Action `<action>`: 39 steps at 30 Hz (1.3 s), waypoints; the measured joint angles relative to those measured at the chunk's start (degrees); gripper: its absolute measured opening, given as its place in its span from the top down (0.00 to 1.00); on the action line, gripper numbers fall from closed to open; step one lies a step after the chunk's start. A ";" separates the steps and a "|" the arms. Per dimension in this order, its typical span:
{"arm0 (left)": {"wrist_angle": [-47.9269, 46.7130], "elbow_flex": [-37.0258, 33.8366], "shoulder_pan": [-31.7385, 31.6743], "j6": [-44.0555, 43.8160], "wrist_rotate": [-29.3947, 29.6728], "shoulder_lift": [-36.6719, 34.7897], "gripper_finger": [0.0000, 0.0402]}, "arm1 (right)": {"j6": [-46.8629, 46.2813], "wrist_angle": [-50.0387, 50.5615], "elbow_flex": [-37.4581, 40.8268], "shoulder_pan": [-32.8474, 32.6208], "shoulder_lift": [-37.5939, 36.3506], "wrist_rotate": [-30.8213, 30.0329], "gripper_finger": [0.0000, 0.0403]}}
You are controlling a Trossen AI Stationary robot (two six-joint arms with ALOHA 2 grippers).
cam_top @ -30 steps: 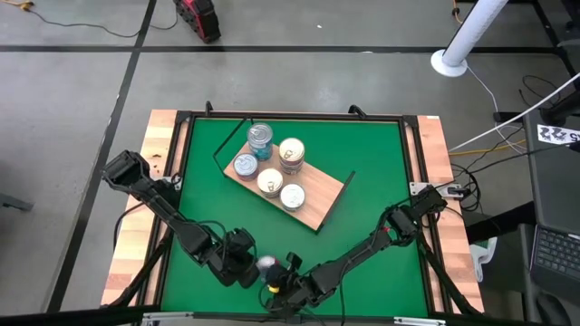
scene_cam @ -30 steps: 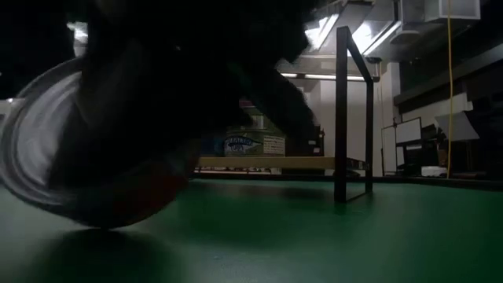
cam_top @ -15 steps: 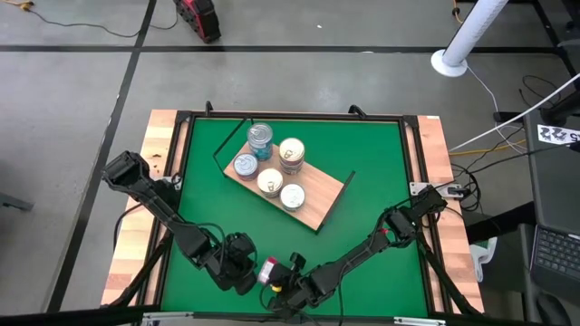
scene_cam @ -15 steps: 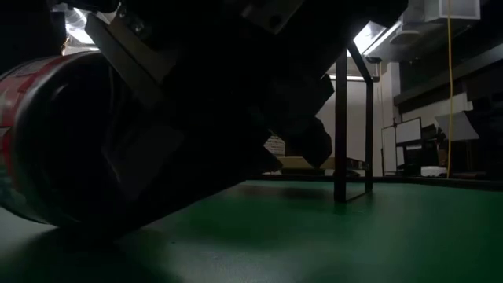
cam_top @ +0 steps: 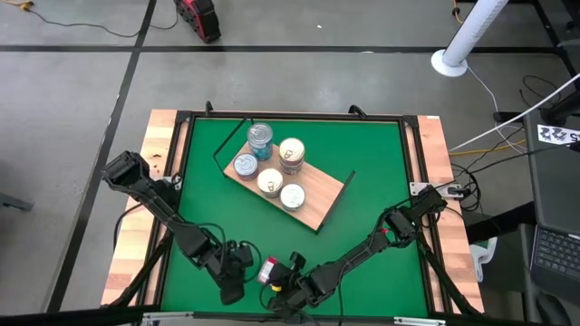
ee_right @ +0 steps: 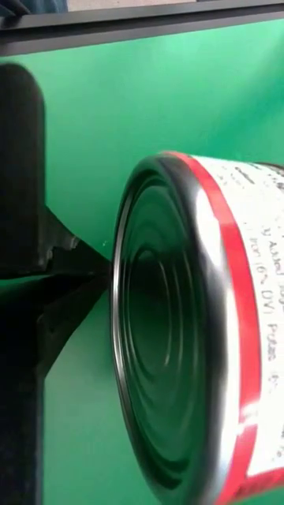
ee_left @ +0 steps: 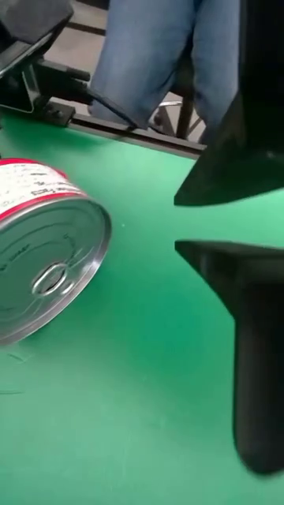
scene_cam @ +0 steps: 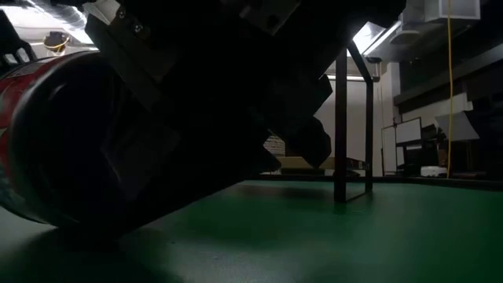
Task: Stack canned seafood by type on shelf
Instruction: Stack the blue and pink tuna can on top of the blue and pink tuna can on the shelf
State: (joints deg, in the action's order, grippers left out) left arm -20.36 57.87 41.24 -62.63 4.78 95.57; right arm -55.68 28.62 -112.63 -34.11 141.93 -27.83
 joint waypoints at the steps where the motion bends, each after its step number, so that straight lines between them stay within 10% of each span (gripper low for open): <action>1: 0.01 0.00 0.15 0.02 -0.02 0.00 0.79 | 0.00 0.00 -0.01 0.00 0.00 0.02 0.98; 12: 0.66 -0.02 1.37 3.02 8.87 0.07 0.48 | -0.01 -0.07 -0.06 0.02 -0.02 0.00 0.98; 39: 6.37 -0.07 2.61 7.76 22.48 0.07 0.49 | -4.57 -5.93 -0.10 1.77 -0.10 -2.61 0.98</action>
State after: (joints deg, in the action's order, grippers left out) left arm -13.99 57.80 43.86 -54.87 27.25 95.64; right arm -60.25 22.69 -112.73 -32.33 141.83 -30.45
